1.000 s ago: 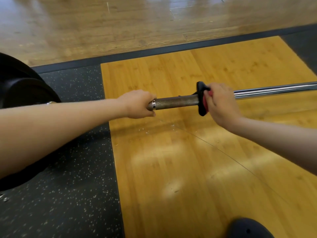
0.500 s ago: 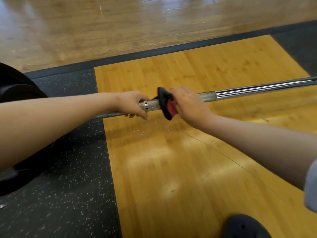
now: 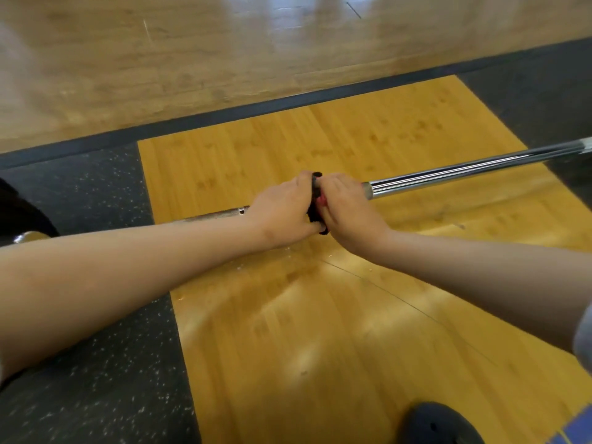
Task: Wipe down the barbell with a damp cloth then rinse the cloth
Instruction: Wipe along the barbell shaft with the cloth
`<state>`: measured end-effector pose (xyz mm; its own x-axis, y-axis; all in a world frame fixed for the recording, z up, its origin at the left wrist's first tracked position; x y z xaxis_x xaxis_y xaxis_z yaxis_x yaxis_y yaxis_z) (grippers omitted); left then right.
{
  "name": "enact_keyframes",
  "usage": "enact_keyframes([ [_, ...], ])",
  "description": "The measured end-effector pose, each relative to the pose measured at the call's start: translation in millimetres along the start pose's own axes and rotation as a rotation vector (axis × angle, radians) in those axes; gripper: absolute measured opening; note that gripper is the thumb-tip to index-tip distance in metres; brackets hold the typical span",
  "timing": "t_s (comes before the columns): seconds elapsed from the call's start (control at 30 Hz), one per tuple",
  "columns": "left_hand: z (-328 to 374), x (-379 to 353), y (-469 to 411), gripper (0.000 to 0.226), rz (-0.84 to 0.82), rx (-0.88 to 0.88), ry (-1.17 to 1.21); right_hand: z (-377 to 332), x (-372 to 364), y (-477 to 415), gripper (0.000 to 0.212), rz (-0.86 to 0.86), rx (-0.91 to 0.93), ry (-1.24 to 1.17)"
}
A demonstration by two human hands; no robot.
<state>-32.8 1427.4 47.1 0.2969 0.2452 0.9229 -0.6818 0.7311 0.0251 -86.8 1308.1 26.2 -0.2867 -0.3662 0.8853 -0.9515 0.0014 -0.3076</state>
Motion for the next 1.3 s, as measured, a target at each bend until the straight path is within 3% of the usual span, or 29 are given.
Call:
enact_keyframes([
  [0.1, -19.5, 9.0, 9.6, 0.05, 0.007, 0.05, 0.011, -25.9, -15.0, -15.0, 0.032, -0.011, 0.05, 0.016],
  [0.27, -36.5, 15.4, 16.6, 0.071, -0.066, 0.02, 0.14, -30.2, -17.5, -16.3, 0.028, -0.002, 0.036, -0.059],
  [0.37, -20.1, 20.7, 7.9, 0.072, -0.036, 0.0, 0.315, -23.5, -1.2, -4.8, 0.025, 0.003, -0.124, -0.304],
  [0.53, 35.5, 25.7, -10.7, 0.052, 0.057, -0.097, 0.518, -9.5, 47.1, 33.9, 0.028, 0.202, -0.362, -0.653],
  [0.73, 85.7, 23.2, -30.1, 0.052, 0.136, -0.116, 0.646, 19.8, 96.5, 36.1, 0.03, 0.196, -0.195, -0.431],
  [0.97, 144.1, 22.3, -64.2, 0.052, 0.185, -0.004, 0.647, 78.9, 133.2, 34.7, 0.032, 0.076, -0.104, -0.447],
  [1.3, 300.0, 42.9, -161.7, 0.056, 0.031, 0.0, 0.623, 212.1, 264.0, 52.2, 0.04, 0.068, -0.111, -0.476],
])
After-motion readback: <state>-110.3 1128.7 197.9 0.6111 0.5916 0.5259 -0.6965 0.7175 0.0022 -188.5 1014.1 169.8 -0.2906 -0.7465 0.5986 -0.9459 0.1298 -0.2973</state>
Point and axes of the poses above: each hand's wrist, its own y-axis away from the middle knuckle, its own x-axis out of the back of the hand, z = x × y, the point moved 2 cm from there along -y, towards the middle knuckle, and after that the axes turned 3 degrees about z, right-handed, at the moved point
